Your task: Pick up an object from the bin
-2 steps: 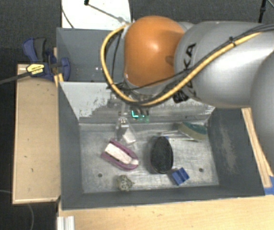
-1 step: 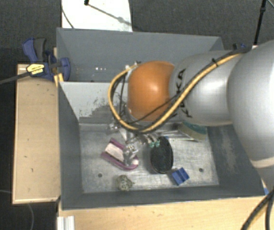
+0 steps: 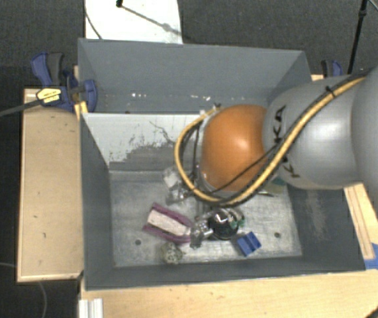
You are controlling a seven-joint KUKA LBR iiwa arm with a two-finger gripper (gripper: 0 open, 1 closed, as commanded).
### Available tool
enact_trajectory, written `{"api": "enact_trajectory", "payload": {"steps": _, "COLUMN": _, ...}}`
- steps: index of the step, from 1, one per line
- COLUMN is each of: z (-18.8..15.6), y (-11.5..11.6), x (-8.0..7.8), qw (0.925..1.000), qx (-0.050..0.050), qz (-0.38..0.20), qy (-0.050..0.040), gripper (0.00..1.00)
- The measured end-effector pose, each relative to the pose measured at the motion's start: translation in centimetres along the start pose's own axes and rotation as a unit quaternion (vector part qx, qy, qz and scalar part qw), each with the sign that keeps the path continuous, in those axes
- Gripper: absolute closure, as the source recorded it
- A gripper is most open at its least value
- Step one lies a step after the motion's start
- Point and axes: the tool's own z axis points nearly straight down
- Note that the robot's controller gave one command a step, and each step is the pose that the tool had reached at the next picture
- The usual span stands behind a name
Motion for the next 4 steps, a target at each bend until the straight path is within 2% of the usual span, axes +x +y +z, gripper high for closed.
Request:
{"api": "enact_trajectory", "payload": {"steps": 1, "z": 3.1, "y": 3.4, "x": 0.1, "qw": 0.9991, "qx": 0.001, "qz": -0.041, "qy": -0.0078, "gripper": 0.00}}
{"api": "enact_trajectory", "payload": {"steps": 2, "z": 3.7, "y": -3.8, "x": -2.1, "qw": 0.9795, "qx": 0.003, "qz": -0.201, "qy": -0.0168, "gripper": 0.00}}
{"api": "enact_trajectory", "payload": {"steps": 3, "z": 5.1, "y": -2.5, "x": -5.1, "qw": 1.0000, "qx": -0.001, "qz": -0.003, "qy": -0.0026, "gripper": 0.00}}
{"api": "enact_trajectory", "payload": {"steps": 4, "z": 4.8, "y": -2.5, "x": -5.2, "qw": 1.0000, "qx": -0.001, "qz": 0.000, "qy": -0.0052, "gripper": 1.00}}
